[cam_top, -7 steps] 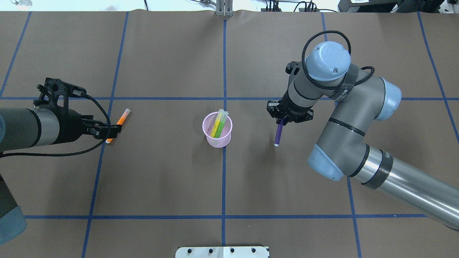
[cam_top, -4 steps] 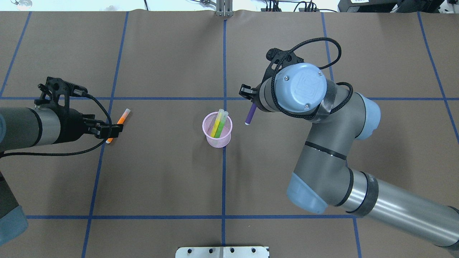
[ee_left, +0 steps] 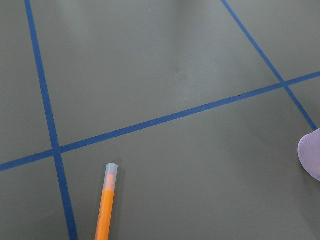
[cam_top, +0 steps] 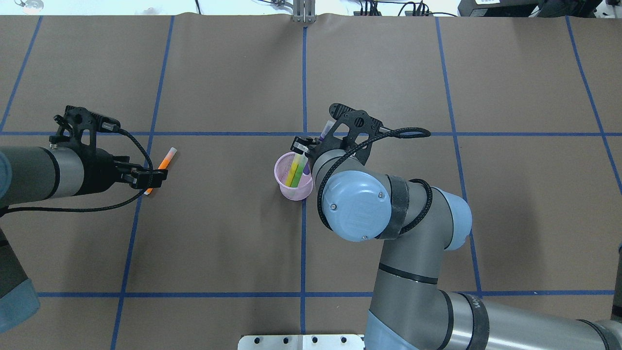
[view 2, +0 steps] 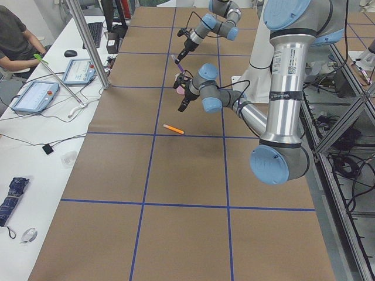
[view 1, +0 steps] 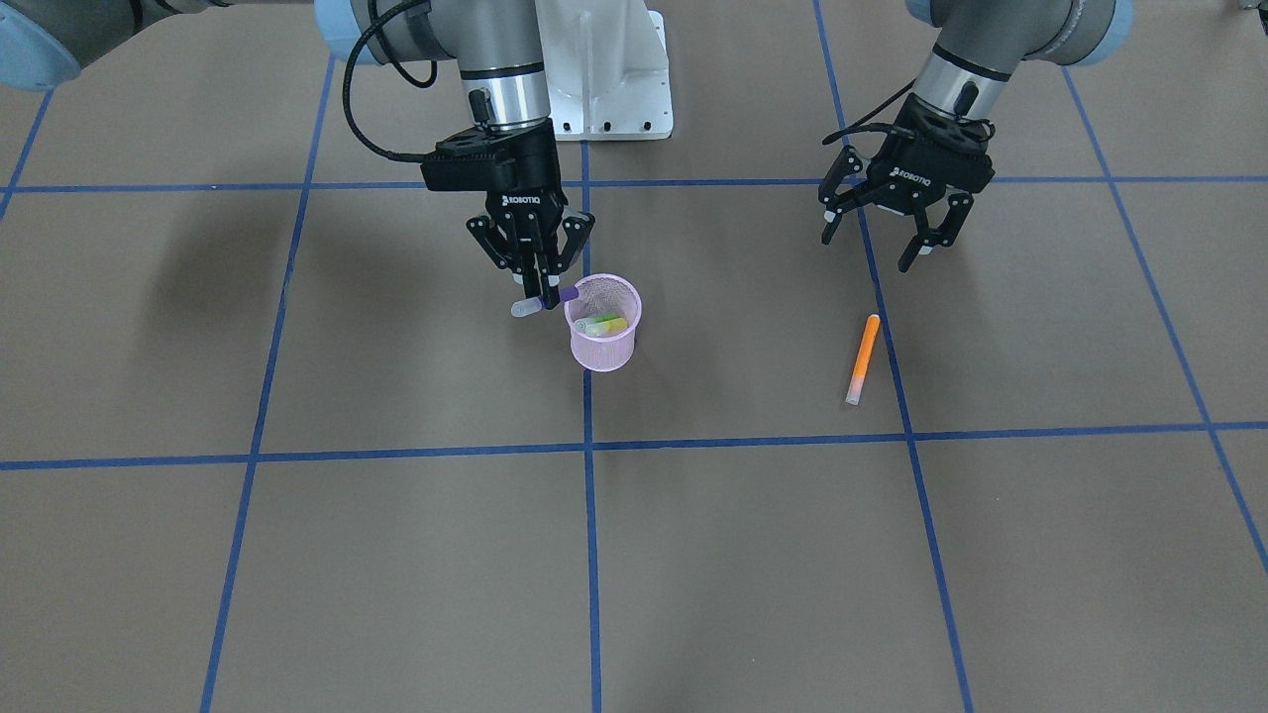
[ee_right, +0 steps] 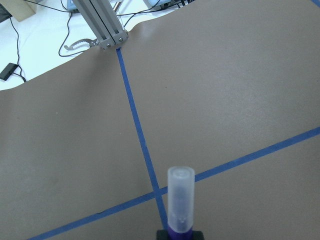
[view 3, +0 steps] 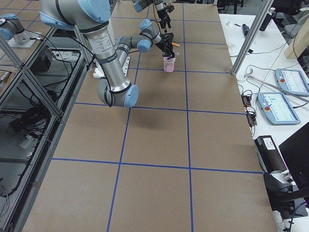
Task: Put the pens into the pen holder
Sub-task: 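Lift the purple marker with the right gripper and carry it over the pink cup, then release the purple marker into the pink cup with the right gripper, then withdraw the right gripper from the cup while the left lowers toward the orange marker, then close the left gripper on the orange marker, then lift the orange marker with the left gripper and carry it over the pink cup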
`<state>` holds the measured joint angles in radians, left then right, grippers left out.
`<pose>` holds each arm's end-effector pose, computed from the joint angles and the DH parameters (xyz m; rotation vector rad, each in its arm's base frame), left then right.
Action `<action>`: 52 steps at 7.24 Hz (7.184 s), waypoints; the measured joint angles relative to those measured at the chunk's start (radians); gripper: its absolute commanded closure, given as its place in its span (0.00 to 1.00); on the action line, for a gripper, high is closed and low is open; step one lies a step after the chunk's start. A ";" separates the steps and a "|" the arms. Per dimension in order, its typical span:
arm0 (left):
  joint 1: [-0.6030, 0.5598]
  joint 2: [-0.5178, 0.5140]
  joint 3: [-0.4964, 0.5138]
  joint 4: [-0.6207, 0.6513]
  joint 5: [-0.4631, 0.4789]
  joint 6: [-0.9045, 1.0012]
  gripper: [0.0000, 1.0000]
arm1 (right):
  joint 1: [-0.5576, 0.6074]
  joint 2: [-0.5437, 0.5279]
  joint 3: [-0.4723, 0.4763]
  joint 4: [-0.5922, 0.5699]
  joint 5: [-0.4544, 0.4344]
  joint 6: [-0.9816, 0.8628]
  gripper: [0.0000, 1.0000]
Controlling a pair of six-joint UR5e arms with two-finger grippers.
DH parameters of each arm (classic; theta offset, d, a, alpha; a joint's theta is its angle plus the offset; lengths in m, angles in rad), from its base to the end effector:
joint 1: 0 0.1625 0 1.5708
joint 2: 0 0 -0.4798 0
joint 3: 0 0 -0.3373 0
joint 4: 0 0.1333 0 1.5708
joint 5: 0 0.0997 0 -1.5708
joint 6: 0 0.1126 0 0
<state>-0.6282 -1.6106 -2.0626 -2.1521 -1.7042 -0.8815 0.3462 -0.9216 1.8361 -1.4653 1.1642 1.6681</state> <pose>0.2978 -0.3626 0.4308 0.5861 0.9522 0.1288 -0.5381 -0.3832 0.2466 0.5001 -0.9664 0.6068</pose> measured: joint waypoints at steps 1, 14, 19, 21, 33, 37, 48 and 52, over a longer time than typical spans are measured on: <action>0.000 0.000 0.000 0.000 0.000 0.000 0.01 | -0.025 0.000 -0.003 -0.001 -0.037 0.003 1.00; -0.018 -0.067 0.042 0.194 -0.059 0.091 0.01 | 0.004 -0.033 0.077 -0.004 -0.001 -0.018 0.00; -0.114 -0.241 0.153 0.621 -0.315 0.545 0.01 | 0.359 -0.256 0.169 -0.004 0.593 -0.277 0.00; -0.127 -0.303 0.269 0.629 -0.399 0.573 0.01 | 0.459 -0.298 0.130 -0.003 0.754 -0.373 0.00; -0.161 -0.436 0.484 0.558 -0.445 0.568 0.09 | 0.619 -0.364 0.024 -0.001 1.002 -0.575 0.00; -0.159 -0.441 0.518 0.556 -0.445 0.569 0.23 | 0.616 -0.362 0.019 -0.001 1.001 -0.571 0.00; -0.158 -0.446 0.580 0.555 -0.446 0.568 0.60 | 0.614 -0.355 0.014 -0.001 1.000 -0.557 0.00; -0.157 -0.446 0.587 0.556 -0.448 0.568 1.00 | 0.614 -0.347 0.014 -0.001 1.000 -0.555 0.00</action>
<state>-0.7854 -2.0571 -1.4758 -1.5965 -2.1523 -0.3133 0.9605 -1.2687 1.8500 -1.4665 2.1644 1.1131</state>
